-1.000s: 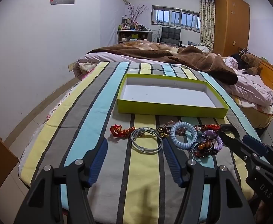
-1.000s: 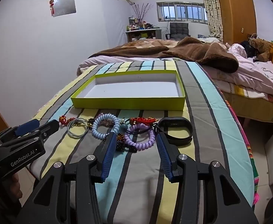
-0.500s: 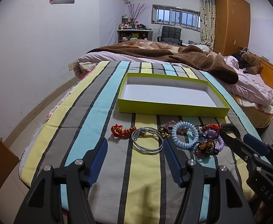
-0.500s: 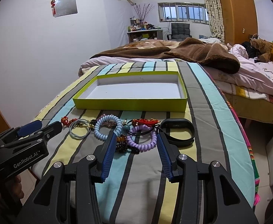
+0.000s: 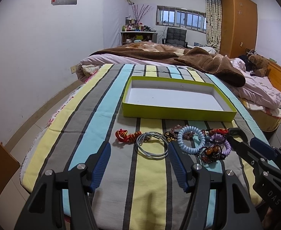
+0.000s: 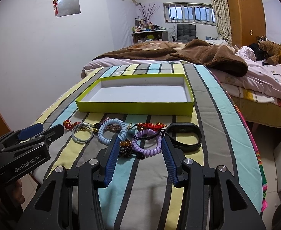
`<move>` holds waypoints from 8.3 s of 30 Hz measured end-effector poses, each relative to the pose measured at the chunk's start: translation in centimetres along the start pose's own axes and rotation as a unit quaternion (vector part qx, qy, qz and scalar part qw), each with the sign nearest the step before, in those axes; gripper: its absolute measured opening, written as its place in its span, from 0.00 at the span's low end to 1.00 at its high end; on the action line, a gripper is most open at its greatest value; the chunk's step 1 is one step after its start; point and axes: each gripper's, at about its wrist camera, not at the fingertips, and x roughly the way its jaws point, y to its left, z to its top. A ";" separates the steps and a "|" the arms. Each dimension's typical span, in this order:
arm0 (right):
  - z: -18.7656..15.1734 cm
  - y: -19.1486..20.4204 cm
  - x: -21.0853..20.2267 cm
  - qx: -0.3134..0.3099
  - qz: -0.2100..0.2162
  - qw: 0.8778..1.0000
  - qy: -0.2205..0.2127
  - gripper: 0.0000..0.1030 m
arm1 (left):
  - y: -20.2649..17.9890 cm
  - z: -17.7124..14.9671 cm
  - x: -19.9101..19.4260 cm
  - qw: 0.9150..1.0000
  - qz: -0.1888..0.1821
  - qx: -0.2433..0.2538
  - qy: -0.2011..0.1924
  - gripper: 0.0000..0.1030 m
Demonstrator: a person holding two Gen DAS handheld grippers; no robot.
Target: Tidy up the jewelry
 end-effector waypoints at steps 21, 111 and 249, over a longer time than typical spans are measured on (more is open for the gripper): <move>0.1 0.2 -0.1 0.000 -0.005 1.000 -0.001 0.44 | -0.1 -0.1 0.0 1.000 -0.004 0.000 0.000 0.62; 3.2 -1.8 2.9 0.009 0.028 0.999 -0.017 0.21 | 6.0 3.1 8.1 0.994 -0.067 0.015 0.088 0.48; 7.7 -10.2 6.6 0.029 0.016 0.998 0.058 0.38 | 3.7 7.9 7.5 0.986 -0.155 -0.032 0.042 0.53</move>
